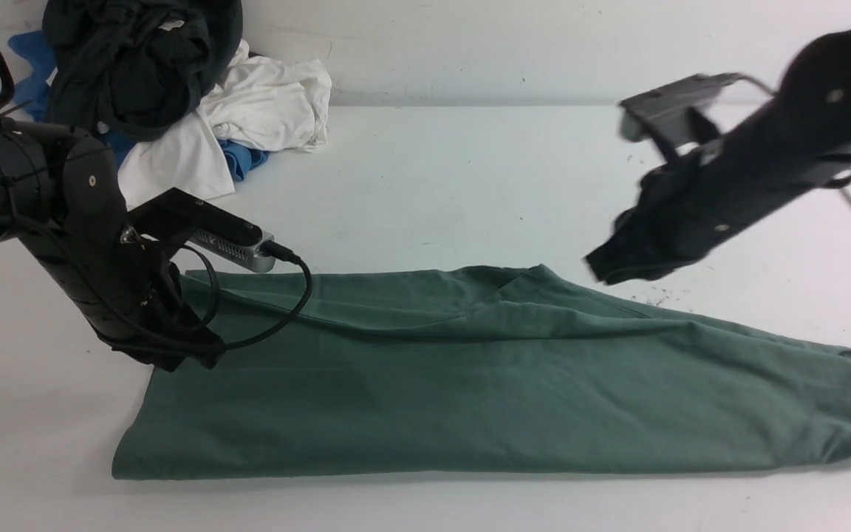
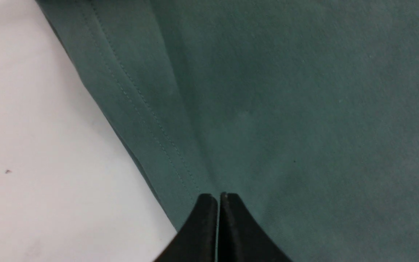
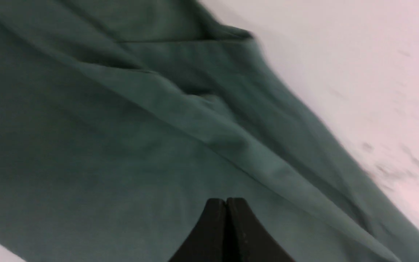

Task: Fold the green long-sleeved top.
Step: Use both arms to drag the lower edge of the fabric forward and fold it over the upper edge

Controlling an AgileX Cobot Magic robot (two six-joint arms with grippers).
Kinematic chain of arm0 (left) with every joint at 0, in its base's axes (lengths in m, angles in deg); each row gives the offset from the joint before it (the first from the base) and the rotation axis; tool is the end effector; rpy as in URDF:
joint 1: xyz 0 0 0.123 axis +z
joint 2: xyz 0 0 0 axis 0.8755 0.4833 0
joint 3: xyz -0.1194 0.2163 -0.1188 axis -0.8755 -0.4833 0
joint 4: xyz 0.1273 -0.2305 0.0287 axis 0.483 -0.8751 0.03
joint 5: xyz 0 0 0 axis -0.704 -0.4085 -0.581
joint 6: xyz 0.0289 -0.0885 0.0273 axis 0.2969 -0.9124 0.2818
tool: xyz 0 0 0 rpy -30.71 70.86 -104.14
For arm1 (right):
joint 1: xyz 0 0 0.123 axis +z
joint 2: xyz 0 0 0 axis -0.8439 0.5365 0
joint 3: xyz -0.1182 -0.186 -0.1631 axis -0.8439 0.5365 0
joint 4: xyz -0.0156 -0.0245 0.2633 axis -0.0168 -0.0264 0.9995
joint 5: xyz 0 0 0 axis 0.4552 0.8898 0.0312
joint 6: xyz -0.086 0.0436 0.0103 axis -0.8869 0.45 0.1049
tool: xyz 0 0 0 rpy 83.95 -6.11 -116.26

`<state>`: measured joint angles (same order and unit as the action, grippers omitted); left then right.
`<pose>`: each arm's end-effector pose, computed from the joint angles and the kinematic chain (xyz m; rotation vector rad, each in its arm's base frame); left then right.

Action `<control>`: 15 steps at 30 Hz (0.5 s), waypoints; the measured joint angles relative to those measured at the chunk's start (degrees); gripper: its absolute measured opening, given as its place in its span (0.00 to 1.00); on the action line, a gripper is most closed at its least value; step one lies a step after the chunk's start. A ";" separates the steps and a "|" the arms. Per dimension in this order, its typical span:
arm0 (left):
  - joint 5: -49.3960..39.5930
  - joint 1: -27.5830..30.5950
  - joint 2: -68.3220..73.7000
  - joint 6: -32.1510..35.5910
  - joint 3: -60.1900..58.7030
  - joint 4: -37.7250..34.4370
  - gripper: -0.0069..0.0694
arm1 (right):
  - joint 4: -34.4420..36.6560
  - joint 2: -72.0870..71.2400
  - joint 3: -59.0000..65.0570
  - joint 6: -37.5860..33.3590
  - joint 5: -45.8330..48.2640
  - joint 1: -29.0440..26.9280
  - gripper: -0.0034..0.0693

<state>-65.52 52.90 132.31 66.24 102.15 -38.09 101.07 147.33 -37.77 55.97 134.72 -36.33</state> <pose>0.3403 -0.0521 0.1842 0.6414 2.8197 -0.0192 0.3571 0.1615 0.2310 -0.9226 2.5830 0.3309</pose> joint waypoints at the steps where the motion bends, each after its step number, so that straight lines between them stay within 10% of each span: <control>1: -0.07 0.00 0.00 0.00 0.00 0.00 0.08 | 0.31 2.56 -1.62 -1.19 -0.19 1.80 0.04; 15: -0.53 0.00 3.95 0.05 -3.49 0.09 0.08 | 1.21 21.89 -17.40 -6.46 -2.55 12.37 0.04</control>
<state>-66.05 52.90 136.26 66.30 98.66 -37.99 102.28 169.21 -55.17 49.51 132.16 -23.96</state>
